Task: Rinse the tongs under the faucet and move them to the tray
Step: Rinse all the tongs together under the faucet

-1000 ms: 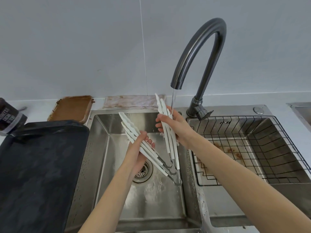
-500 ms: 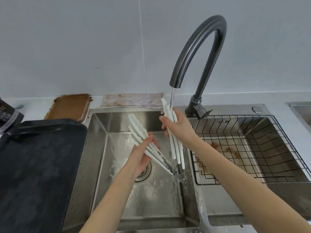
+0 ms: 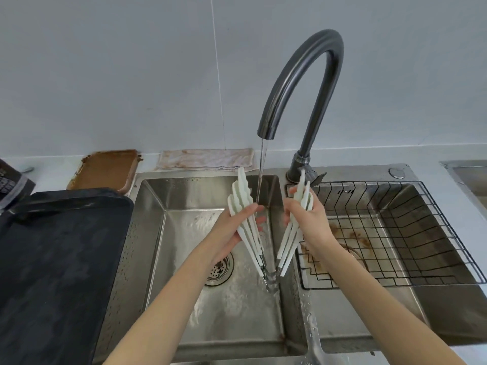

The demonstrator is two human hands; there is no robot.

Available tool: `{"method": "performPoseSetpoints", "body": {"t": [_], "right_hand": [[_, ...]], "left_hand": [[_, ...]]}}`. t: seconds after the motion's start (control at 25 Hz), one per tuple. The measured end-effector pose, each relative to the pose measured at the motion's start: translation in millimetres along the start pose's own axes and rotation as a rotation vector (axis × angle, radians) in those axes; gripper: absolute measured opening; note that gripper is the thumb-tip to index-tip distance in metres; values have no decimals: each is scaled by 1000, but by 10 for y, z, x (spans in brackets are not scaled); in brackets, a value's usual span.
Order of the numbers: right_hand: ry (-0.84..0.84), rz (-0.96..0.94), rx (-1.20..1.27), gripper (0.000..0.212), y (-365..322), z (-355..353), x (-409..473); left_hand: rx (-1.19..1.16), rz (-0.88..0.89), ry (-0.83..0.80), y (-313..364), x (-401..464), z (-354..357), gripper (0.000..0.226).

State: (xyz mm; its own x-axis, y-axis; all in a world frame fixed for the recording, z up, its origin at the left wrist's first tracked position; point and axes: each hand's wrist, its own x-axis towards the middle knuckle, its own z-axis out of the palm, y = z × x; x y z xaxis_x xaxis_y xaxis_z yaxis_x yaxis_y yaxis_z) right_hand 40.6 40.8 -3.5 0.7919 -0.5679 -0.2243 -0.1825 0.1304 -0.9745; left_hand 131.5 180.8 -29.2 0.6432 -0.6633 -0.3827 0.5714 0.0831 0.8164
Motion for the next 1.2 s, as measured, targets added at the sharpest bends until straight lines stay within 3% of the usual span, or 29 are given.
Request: {"method": "performPoseSetpoints", "body": {"t": [0.24, 0.64, 0.84, 1.04, 1.2], "right_hand": [[74, 81, 185, 22, 52, -64, -27], [154, 97, 301, 8, -10, -134, -36], [176, 70, 230, 11, -102, -48, 25], [107, 65, 89, 4, -218, 222, 141], [36, 42, 30, 9, -332, 509, 207]], "left_hand": [[201, 144, 94, 260, 193, 234, 10], [337, 178, 121, 424, 350, 464, 29], [176, 137, 159, 354, 292, 334, 18], [-46, 69, 215, 125, 116, 40, 34], [-182, 27, 228, -3, -6, -138, 14]]}}
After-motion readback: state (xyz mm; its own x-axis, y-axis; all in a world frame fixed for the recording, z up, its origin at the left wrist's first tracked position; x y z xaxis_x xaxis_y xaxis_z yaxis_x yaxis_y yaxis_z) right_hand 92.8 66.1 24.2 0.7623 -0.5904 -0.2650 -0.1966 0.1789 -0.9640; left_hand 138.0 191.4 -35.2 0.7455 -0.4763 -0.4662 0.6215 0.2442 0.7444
